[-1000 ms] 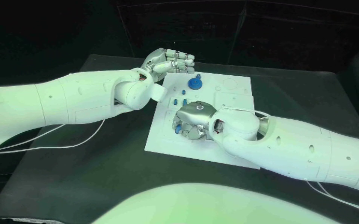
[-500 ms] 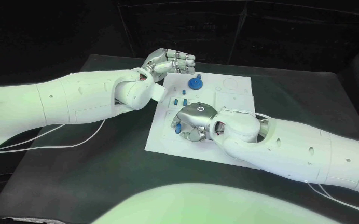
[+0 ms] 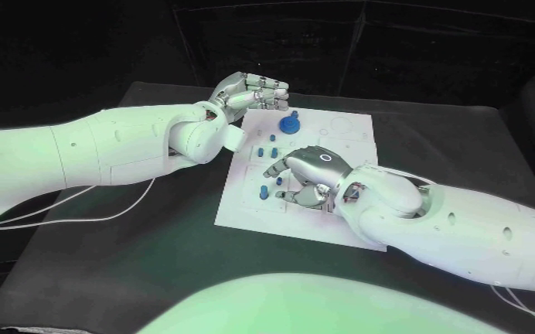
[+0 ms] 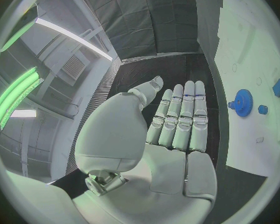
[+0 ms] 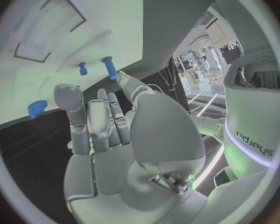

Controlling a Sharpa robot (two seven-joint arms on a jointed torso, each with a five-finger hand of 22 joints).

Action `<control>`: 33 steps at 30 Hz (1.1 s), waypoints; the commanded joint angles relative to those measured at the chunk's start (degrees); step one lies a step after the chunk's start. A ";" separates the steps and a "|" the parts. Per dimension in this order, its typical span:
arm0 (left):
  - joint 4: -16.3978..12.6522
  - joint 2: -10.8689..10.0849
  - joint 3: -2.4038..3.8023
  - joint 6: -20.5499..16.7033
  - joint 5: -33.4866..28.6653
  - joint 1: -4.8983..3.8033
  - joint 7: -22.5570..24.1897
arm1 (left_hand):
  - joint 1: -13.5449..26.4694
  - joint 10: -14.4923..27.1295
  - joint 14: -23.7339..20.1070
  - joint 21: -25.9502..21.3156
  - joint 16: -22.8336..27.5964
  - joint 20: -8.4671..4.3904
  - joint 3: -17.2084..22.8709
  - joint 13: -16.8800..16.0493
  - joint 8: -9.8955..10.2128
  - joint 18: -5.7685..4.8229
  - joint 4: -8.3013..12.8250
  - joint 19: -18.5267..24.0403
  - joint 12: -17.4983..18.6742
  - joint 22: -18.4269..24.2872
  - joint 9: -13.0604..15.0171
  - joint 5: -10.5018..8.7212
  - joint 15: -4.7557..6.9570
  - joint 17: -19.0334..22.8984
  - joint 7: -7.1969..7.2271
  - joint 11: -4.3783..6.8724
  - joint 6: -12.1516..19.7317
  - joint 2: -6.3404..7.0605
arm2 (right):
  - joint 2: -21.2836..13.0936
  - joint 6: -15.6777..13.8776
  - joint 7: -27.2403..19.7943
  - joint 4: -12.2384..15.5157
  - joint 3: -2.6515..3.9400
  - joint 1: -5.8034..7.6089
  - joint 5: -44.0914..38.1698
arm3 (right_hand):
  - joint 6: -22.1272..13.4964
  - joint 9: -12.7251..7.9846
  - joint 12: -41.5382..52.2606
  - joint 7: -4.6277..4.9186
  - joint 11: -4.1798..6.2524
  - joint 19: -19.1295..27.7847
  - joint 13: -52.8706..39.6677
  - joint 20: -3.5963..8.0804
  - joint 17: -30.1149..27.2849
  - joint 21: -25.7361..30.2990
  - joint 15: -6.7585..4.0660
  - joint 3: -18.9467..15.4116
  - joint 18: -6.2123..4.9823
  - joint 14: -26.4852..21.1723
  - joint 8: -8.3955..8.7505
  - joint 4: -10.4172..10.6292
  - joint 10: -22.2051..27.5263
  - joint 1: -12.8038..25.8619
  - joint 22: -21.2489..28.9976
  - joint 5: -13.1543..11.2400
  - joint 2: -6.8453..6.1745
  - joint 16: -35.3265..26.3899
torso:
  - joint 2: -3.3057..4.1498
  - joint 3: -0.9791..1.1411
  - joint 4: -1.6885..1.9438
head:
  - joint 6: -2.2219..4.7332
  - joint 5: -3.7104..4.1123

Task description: Assemble the parts on the task board

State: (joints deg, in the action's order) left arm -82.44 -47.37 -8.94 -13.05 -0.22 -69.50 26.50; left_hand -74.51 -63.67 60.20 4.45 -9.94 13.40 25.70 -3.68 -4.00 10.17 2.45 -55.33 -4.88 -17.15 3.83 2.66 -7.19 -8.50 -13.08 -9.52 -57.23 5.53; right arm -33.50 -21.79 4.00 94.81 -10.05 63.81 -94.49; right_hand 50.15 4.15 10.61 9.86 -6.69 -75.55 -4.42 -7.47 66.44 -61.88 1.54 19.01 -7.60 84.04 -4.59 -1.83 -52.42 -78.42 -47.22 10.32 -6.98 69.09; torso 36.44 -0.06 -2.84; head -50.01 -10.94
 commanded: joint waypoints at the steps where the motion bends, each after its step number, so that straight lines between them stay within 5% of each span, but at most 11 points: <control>1: -0.03 -0.11 0.03 0.95 -0.13 -0.08 0.05 | 0.19 0.55 0.48 -0.28 0.19 -0.04 0.02 -0.04 0.12 0.30 -0.33 -0.36 0.09 0.06 -0.02 0.10 0.00 0.05 0.05 -0.01 0.37 -0.44 | -3.77 -5.65 -1.67 2.70 0.46 0.94 7.54 | 1.73 0.26 2.49 0.21 0.31 -0.39 -0.35 0.51 0.23 -0.40 -0.44 -0.72 -0.22 0.73 -0.81 0.72 -3.58 0.52 -0.40 0.51 0.92 0.50 | -0.08 -0.10 -0.09 | 0.13 0.42; 5: -0.01 -0.23 0.02 0.99 -0.14 -0.08 0.00 | 0.31 0.62 0.48 -0.32 0.28 -0.02 -0.02 -0.03 0.13 0.30 -0.43 -0.36 0.08 0.20 -0.02 0.10 -0.02 0.10 0.03 -0.03 0.43 -0.49 | -9.37 -6.86 1.08 6.06 2.09 1.55 14.04 | 4.72 0.73 6.98 -0.02 1.47 -2.44 -1.84 1.05 3.57 -3.70 -1.22 -2.00 0.56 1.94 -2.35 2.76 -11.34 2.84 -5.08 0.73 1.00 3.77 | -0.02 -0.09 -0.20 | 0.71 1.47; 7: 0.04 -0.26 0.02 1.00 -0.14 -0.08 -0.02 | 0.31 0.62 0.48 -0.32 0.28 -0.02 -0.02 -0.03 0.13 0.30 -0.43 -0.36 0.08 0.20 -0.02 0.10 -0.02 0.10 0.03 -0.03 0.43 -0.49 | -12.99 -6.67 3.54 8.17 2.70 1.73 16.73 | 6.23 0.97 10.31 -1.04 2.72 -4.08 -3.58 1.81 5.78 -6.43 -2.16 -3.39 1.21 2.61 -3.30 3.89 -15.99 4.34 -8.87 0.85 0.49 5.85 | -0.11 -0.12 -0.36 | 1.14 2.28; 12: 0.11 -0.31 0.00 0.99 -0.14 -0.07 -0.03 | 0.31 0.62 0.48 -0.32 0.28 -0.02 -0.02 -0.03 0.13 0.30 -0.43 -0.36 0.08 0.20 -0.02 0.10 -0.02 0.10 0.03 -0.03 0.43 -0.49 | -18.89 -2.07 9.03 10.59 3.23 1.88 21.86 | 8.03 1.63 21.44 -3.30 4.86 -5.89 -11.96 3.86 7.48 -9.58 -4.05 -9.46 2.03 3.15 -5.97 9.06 -20.93 10.28 -13.06 3.28 0.04 7.64 | -0.35 -0.21 -0.77 | 1.76 4.10; 14: 0.03 -0.39 -0.01 1.00 -0.14 -0.07 -0.01 | 0.31 0.62 0.48 -0.32 0.28 -0.02 -0.02 -0.03 0.13 0.30 -0.43 -0.36 0.08 0.20 -0.02 0.10 -0.02 0.10 0.03 -0.03 0.43 -0.49 | -20.45 -0.07 10.64 10.74 3.31 1.88 22.85 | 8.31 2.23 35.53 -4.43 5.03 -6.44 -27.02 4.56 8.87 -10.97 -4.81 -13.29 2.35 3.42 -8.04 11.28 -20.58 10.16 -14.97 1.95 1.21 9.03 | -0.39 -0.34 -0.99 | 2.26 5.40; 15: 0.01 -0.42 -0.01 1.00 -0.14 -0.07 0.00 | 0.31 0.62 0.48 -0.32 0.28 -0.02 -0.02 -0.03 0.13 0.30 -0.43 -0.36 0.08 0.20 -0.02 0.10 -0.02 0.10 0.03 -0.03 0.43 -0.49 | -20.82 0.38 11.02 10.72 3.32 1.86 22.86 | 8.31 2.44 39.37 -3.75 5.39 -6.50 -32.07 4.26 9.38 -11.30 -4.71 -14.49 2.64 3.45 -8.61 12.01 -19.90 10.34 -15.51 1.89 1.30 9.48 | -0.43 -0.43 -1.15 | 2.33 5.59; 19: 0.01 -0.46 -0.01 1.03 -0.14 -0.07 0.05 | 0.31 0.62 0.48 -0.32 0.28 -0.02 -0.02 -0.03 0.13 0.30 -0.43 -0.36 0.08 0.20 -0.02 0.10 -0.02 0.10 0.03 -0.03 0.43 -0.49 | -22.65 1.85 13.56 10.67 3.35 1.17 21.39 | 7.75 3.26 51.69 -4.20 5.51 -7.12 -47.41 4.60 11.76 -12.95 -4.57 -17.77 2.80 3.89 -10.33 13.50 -22.31 9.35 -17.93 1.21 1.80 11.62 | -0.56 -0.44 -1.62 | 2.48 6.28; 23: 0.05 -0.46 -0.02 1.07 -0.14 -0.06 0.04 | 0.31 0.62 0.48 -0.32 0.28 -0.02 -0.02 -0.03 0.13 0.30 -0.43 -0.36 0.08 0.20 -0.02 0.10 -0.02 0.10 0.03 -0.03 0.43 -0.49 | -23.18 1.96 16.79 10.04 3.33 0.18 19.79 | 6.79 4.13 55.97 -4.06 5.47 -7.38 -53.48 4.39 12.91 -13.90 -4.70 -20.77 3.07 4.02 -11.77 15.30 -22.40 8.78 -19.29 1.79 2.50 12.71 | -0.66 -0.37 -1.97 | 2.53 6.80; 28: 0.01 -0.48 -0.02 1.16 -0.14 -0.06 0.03 | 0.36 0.64 0.48 -0.33 0.31 -0.01 -0.04 -0.03 0.13 0.30 -0.46 -0.37 0.07 0.25 -0.02 0.10 -0.02 0.11 0.03 -0.04 0.44 -0.50 | -22.63 2.97 20.30 8.78 3.29 -1.26 18.74 | 5.45 4.96 56.18 -3.84 5.31 -7.07 -54.84 4.31 12.74 -13.80 -4.38 -24.17 2.94 3.89 -13.05 17.97 -21.25 9.91 -19.11 2.70 2.91 12.66 | -0.65 -0.48 -1.74 | 2.57 7.14; 33: -0.03 -0.57 -0.02 1.19 -0.14 -0.06 0.02 | 0.40 0.65 0.49 -0.34 0.33 0.00 -0.06 -0.03 0.13 0.30 -0.49 -0.37 0.06 0.29 -0.02 0.10 -0.03 0.13 0.02 -0.04 0.45 -0.51 | -21.77 3.40 22.44 8.15 3.27 -2.29 16.04 | 4.99 5.44 56.93 -3.87 5.29 -6.99 -56.28 4.23 12.82 -13.80 -4.39 -25.87 2.94 3.88 -13.85 18.43 -21.46 11.10 -19.14 2.54 3.12 12.76 | -0.61 -0.41 -1.68 | 2.45 7.12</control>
State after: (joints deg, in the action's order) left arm -82.37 -47.88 -9.00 -12.60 -0.22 -69.48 26.25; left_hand -74.31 -63.25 60.20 4.45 -9.94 13.40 25.53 -3.68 -4.00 10.17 2.28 -55.32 -4.88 -16.91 3.83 2.66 -7.19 -8.45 -13.08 -9.52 -57.23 5.32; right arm -55.43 -19.85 23.04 102.97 -6.80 61.56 -75.83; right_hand 55.46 9.52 67.39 5.96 -1.43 -82.64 -60.53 -3.07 74.94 -75.60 -2.90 -6.59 -4.86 83.95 -18.13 16.61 -73.98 -67.84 -66.35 12.81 -3.90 81.53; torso 35.79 -0.51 -4.58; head -47.42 -3.72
